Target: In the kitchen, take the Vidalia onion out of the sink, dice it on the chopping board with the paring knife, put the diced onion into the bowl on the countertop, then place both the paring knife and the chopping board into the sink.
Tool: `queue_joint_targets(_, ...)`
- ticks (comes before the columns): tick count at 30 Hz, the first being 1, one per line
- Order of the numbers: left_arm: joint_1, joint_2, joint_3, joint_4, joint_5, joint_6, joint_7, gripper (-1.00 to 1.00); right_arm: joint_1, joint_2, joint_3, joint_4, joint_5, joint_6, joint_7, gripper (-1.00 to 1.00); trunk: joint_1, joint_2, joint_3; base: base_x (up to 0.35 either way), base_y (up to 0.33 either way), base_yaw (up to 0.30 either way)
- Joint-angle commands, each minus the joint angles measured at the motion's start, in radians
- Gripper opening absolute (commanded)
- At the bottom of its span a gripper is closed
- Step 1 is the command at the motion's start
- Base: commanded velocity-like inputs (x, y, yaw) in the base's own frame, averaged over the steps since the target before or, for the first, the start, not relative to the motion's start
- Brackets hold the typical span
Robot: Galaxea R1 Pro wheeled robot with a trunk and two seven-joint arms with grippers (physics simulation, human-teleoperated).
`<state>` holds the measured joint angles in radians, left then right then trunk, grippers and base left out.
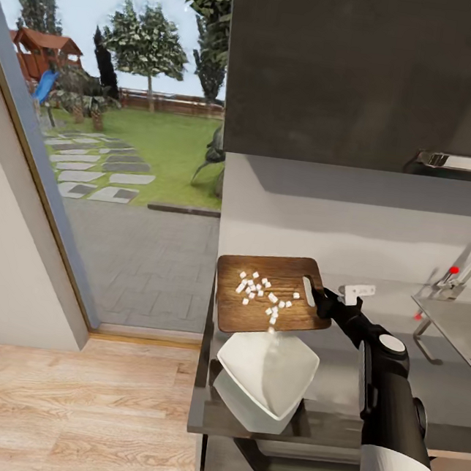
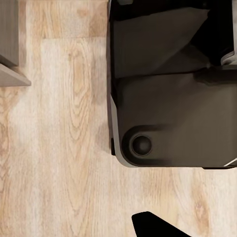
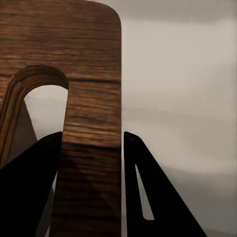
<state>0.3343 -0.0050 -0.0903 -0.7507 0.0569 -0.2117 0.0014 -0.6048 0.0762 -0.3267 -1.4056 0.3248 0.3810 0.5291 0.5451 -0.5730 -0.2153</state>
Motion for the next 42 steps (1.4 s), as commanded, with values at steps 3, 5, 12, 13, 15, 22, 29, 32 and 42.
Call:
queue_joint_targets(3,0.000,0.000,-0.002,-0.001,0.006,-0.002,0.000,1.00,-0.001,0.001,-0.003,-0.001,0.007,0.003,0.009,-1.00,0.000,-0.001,-0.001,0.000,0.000,0.000)
queue_joint_targets(5,0.000,0.000,-0.002,-0.001,0.006,-0.002,0.000,1.00,-0.001,0.001,-0.003,-0.001,0.007,0.002,0.009,-1.00,0.000,-0.001,-0.001,0.000,0.000,0.000)
queue_joint_targets(12,0.000,-0.002,-0.002,-0.001,0.006,-0.002,0.000,1.00,-0.001,0.002,-0.075,0.000,0.005,-0.027,0.011,-1.00,0.000,-0.001,-0.001,0.000,-0.091,0.000)
queue_joint_targets(13,0.000,-0.003,-0.002,-0.001,0.006,-0.002,0.000,1.00,-0.001,0.002,-0.084,0.000,0.004,-0.028,0.011,-1.00,0.000,-0.001,-0.001,0.000,-0.234,0.000)
queue_joint_targets(15,0.000,-0.005,-0.002,-0.002,0.006,-0.002,0.000,1.00,-0.001,0.002,-0.097,0.001,0.004,-0.029,0.012,-1.00,0.000,-0.001,-0.001,0.000,-0.101,0.000)
queue_joint_targets(22,0.000,-0.004,-0.002,-0.001,0.006,-0.002,0.000,1.00,-0.001,0.005,-0.101,0.002,0.004,-0.034,0.011,-1.00,0.000,-0.001,-0.001,0.000,-0.018,0.000)
queue_joint_targets(29,0.000,-0.004,-0.002,0.000,0.006,-0.002,0.000,1.00,-0.001,0.006,-0.101,0.002,0.004,-0.034,0.010,-1.00,0.000,-0.001,-0.001,0.000,0.052,0.000)
queue_joint_targets(32,0.000,-0.004,-0.002,0.000,0.006,-0.002,0.000,1.00,-0.001,0.007,-0.100,0.002,0.005,-0.034,0.009,-1.00,0.000,-0.001,-0.001,0.000,0.018,0.000)
queue_joint_targets(42,0.000,-0.004,-0.002,0.001,0.006,-0.002,0.000,1.00,-0.001,0.008,-0.099,0.002,0.007,-0.034,0.008,-1.00,0.000,-0.001,-0.001,0.000,0.047,0.000)
